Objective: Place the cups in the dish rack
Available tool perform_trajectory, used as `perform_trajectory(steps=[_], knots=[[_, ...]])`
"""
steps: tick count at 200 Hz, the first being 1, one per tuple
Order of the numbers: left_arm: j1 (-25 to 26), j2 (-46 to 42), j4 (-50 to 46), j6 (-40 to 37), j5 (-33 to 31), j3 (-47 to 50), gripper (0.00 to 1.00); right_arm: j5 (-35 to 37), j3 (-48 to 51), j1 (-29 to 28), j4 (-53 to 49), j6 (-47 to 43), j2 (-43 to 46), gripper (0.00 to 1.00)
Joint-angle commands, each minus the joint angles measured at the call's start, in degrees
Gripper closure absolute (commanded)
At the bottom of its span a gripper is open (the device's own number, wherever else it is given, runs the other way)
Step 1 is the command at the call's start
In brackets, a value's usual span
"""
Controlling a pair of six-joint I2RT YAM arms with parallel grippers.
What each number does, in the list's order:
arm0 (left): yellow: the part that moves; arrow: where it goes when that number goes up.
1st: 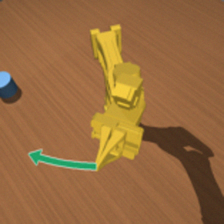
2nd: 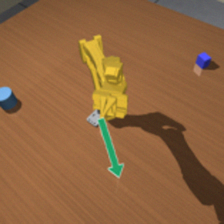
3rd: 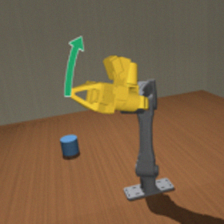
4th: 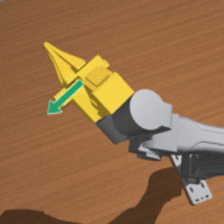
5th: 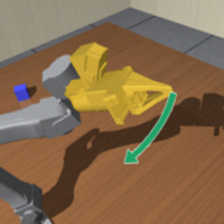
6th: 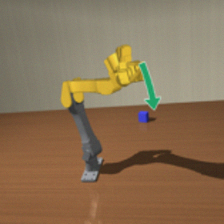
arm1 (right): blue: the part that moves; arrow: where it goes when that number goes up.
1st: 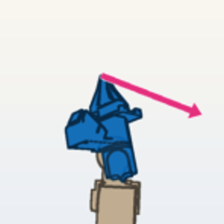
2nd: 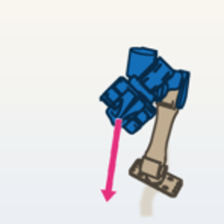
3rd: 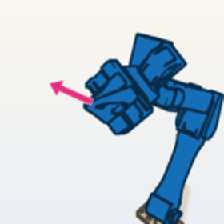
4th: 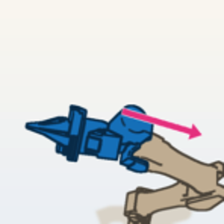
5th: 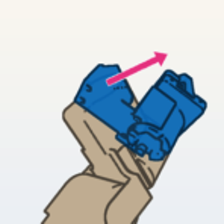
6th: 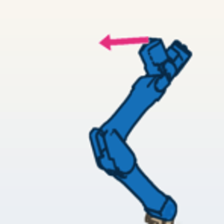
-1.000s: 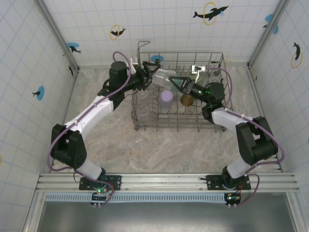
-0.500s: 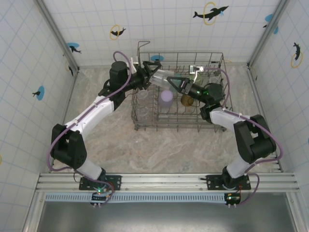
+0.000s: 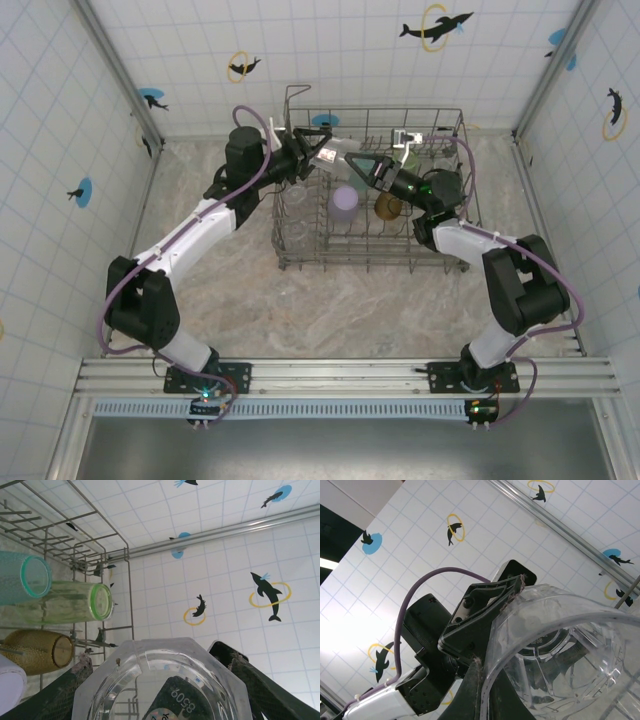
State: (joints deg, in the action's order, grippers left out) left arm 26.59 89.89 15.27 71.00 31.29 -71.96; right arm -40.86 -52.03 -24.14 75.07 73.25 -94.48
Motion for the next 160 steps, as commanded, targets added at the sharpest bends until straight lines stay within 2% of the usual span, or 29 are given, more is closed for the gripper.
perform_trajectory(steps=[1, 3, 11, 20, 46, 85, 114, 160], knots=[[0.3, -1.4, 2.6, -0.6, 1.6, 1.1, 0.80, 2.0, -2.5, -0.6, 2.4, -0.1, -0.6, 1.00], [0.2, -1.5, 2.6, -0.6, 1.6, 1.1, 0.81, 2.0, -2.6, -0.6, 2.4, -0.1, -0.7, 1.00], [0.2, -1.3, 2.7, -0.7, 1.5, 1.0, 1.00, 2.0, -2.7, -0.6, 2.2, -0.1, -0.6, 1.00], [0.3, -1.2, 3.2, -0.9, 1.6, 1.0, 1.00, 1.9, -2.8, -0.6, 2.0, -0.2, -0.6, 1.00], [0.2, -0.6, 3.2, -2.4, 1.4, -0.1, 1.00, 1.4, -2.8, -0.5, -1.0, -1.7, 0.5, 0.78], [0.2, 0.5, -3.3, -11.1, -2.8, -4.6, 1.00, 1.1, -1.5, 0.2, -10.5, -8.4, 4.6, 0.57], [0.2, 1.4, -8.1, -19.6, -8.4, -7.6, 1.00, 2.2, 0.9, 1.8, -17.2, -12.4, 8.8, 0.41], [0.3, 3.6, -13.3, -35.6, -22.1, -9.6, 1.00, 4.4, 4.5, 4.1, -31.2, -22.0, 16.7, 0.27]])
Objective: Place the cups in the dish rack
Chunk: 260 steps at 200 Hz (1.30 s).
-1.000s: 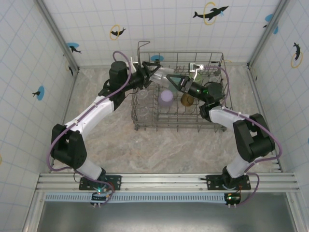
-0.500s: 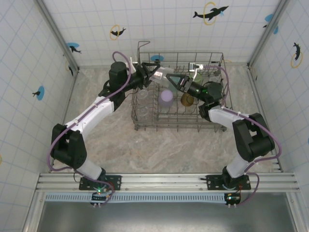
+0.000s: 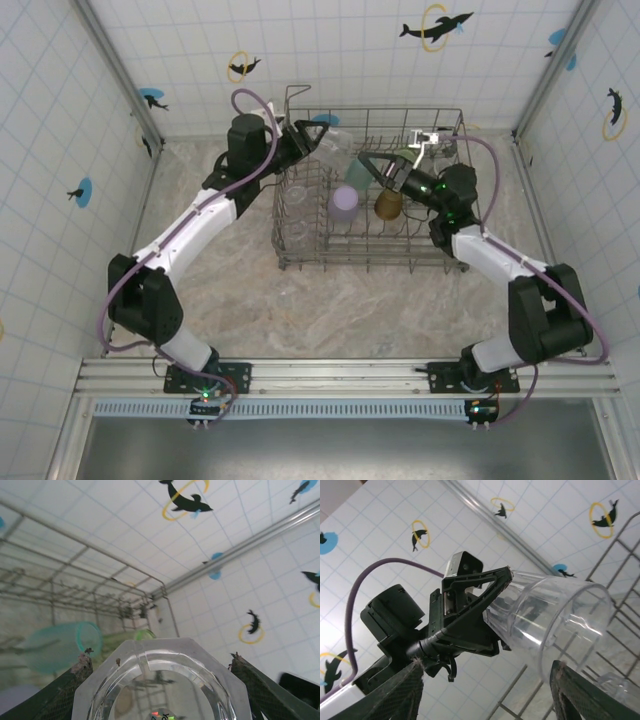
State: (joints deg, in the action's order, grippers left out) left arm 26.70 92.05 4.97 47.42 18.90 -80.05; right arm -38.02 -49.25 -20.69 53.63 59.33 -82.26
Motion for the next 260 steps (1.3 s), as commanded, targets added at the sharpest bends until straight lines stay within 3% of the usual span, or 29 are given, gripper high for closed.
perform_trajectory(steps=[1, 29, 67, 161, 210, 260], knots=[[0.2, 1.6, -3.0, -12.3, -10.1, -1.5, 1.00, 1.7, 1.8, 0.6, -10.0, -8.4, 4.7, 0.27], [0.2, 4.6, -4.0, -20.2, -16.7, -3.1, 1.00, 4.3, 4.2, 1.1, -18.8, -14.5, 10.3, 0.17], [0.4, 9.5, -5.9, -26.9, -20.5, -7.3, 1.00, 7.9, 9.8, 2.7, -24.0, -17.6, 18.0, 0.00], [9.3, 18.3, -8.2, -48.2, -42.9, -14.4, 1.00, 9.3, 16.5, 4.8, -29.8, -18.9, 29.2, 0.00], [10.3, 25.3, -13.8, -49.7, -54.4, -23.3, 1.00, 9.0, 17.7, 5.8, -30.1, -18.7, 31.2, 0.00], [10.5, 28.5, -15.6, -49.7, -58.9, -25.8, 1.00, 8.8, 18.3, 6.8, -30.6, -18.4, 32.6, 0.00]])
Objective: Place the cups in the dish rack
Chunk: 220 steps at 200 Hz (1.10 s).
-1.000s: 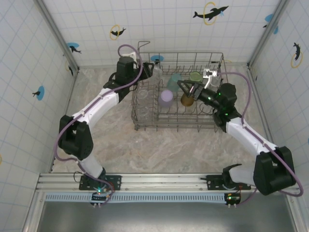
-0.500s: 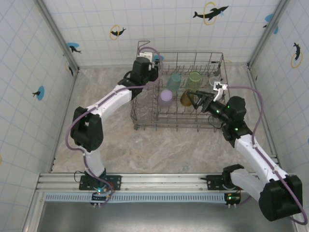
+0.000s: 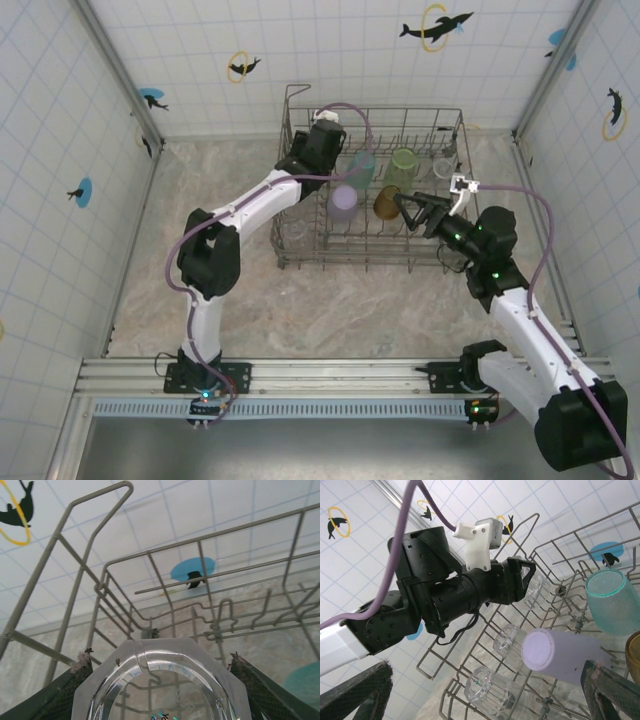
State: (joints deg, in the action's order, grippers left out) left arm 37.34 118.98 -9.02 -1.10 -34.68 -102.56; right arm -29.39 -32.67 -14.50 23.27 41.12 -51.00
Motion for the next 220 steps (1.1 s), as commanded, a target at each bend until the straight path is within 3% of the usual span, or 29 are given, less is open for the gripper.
perform_trajectory(steps=[1, 149, 192, 220], knots=[[-0.2, 1.6, -1.6, -1.1, -5.4, -3.3, 1.00, 0.1, 1.7, 0.7, -0.2, -0.2, 1.3, 0.00], [-0.2, 8.8, -4.5, 3.2, -9.5, -5.9, 0.99, 0.1, 2.2, 2.2, -0.7, 0.7, 3.0, 0.00], [-0.1, 10.2, -4.6, 4.4, -11.3, -5.9, 0.79, 0.3, 2.4, 2.8, -0.8, 0.9, 3.4, 0.00], [-0.2, 10.3, -4.1, 4.7, -12.5, -6.0, 0.51, 0.3, 2.4, 3.0, -0.5, 1.2, 3.4, 0.00]])
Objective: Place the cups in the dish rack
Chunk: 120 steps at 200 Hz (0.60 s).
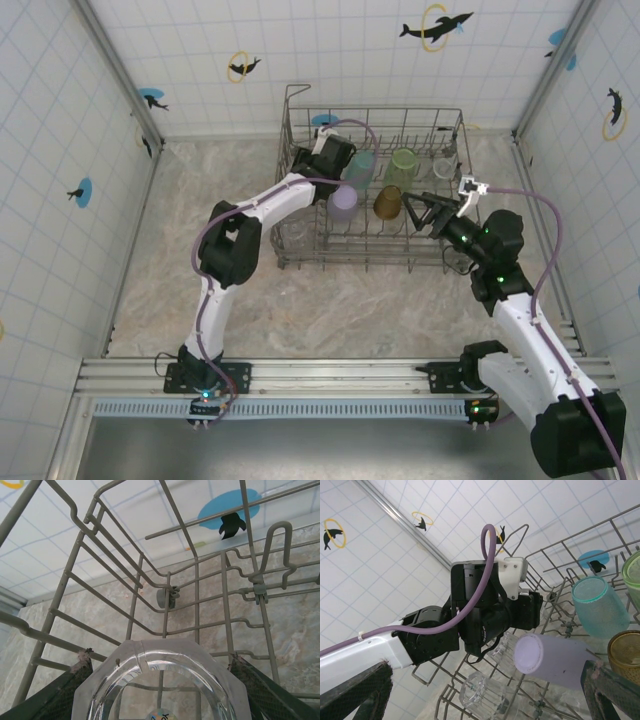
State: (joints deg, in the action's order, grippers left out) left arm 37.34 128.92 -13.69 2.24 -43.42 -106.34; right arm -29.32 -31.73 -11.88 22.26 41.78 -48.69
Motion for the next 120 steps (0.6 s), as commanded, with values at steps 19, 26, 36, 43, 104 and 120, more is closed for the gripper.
perform_trajectory(steps=[19, 26, 36, 43, 104, 120], knots=[[-0.2, 0.0, 0.9, 2.1, -3.4, -2.3, 0.35, 0.2, 1.5, 0.5, 0.5, 0.7, 1.1, 0.00], [-0.2, -0.2, 0.9, 2.4, -3.3, -2.3, 0.33, 0.1, 1.4, 0.6, 0.4, 0.8, 1.1, 0.00], [-0.2, -0.3, 1.2, 2.8, -3.3, -2.3, 0.26, 0.1, 1.4, 0.5, 0.5, 0.8, 1.1, 0.00], [-0.2, -0.5, 1.3, 2.9, -3.3, -2.3, 0.22, 0.0, 1.4, 0.7, 0.4, 0.8, 1.3, 0.00], [-0.2, -1.7, 1.7, 3.3, -3.5, -2.4, 0.06, -0.2, 1.5, 1.0, 0.2, 1.2, 1.5, 0.00], [-0.2, -2.8, 1.7, 3.7, -2.8, -2.5, 0.03, -0.3, 1.4, 1.0, 0.2, 1.2, 1.6, 0.00]])
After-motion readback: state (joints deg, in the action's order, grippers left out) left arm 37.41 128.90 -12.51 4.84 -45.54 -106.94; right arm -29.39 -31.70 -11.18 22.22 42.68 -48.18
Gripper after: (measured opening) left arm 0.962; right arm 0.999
